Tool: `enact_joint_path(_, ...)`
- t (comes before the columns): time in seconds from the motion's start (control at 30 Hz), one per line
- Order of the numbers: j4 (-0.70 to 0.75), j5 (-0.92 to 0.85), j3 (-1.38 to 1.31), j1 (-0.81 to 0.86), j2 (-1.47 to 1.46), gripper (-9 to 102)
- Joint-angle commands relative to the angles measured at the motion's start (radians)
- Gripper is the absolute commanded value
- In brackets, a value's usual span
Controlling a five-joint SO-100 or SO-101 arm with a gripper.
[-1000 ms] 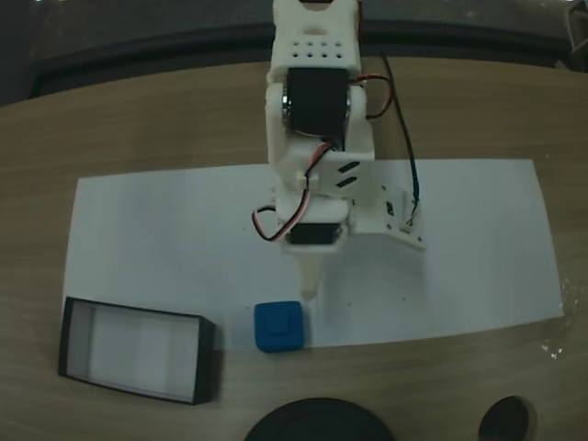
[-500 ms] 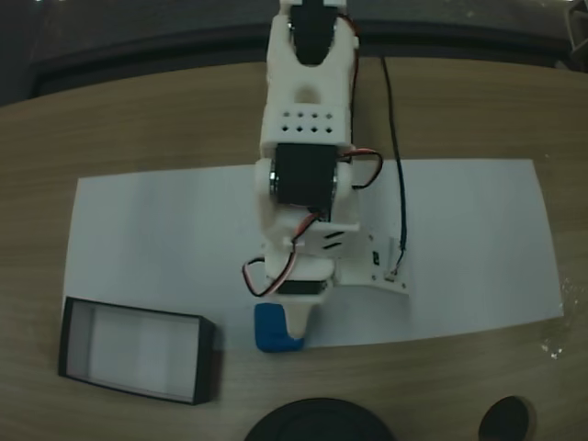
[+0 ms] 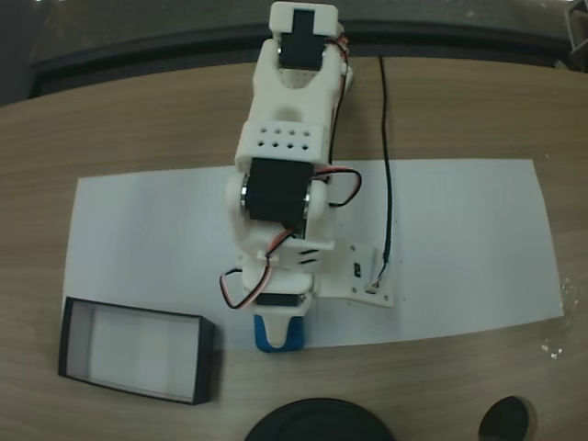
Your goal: Grab a blue square and put it in the box.
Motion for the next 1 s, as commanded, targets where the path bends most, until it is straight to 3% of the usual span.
enact_joint_path(0.0, -0.008, 0.000, -0.063, -0.003, 0.028, 27)
enact_joint_path(0.63, -0.012, -0.008, -0.114, 0.081, 0.015, 27)
enact_joint_path(0.97, -0.061, -0.031, -0.118, 0.080, -0.135, 27)
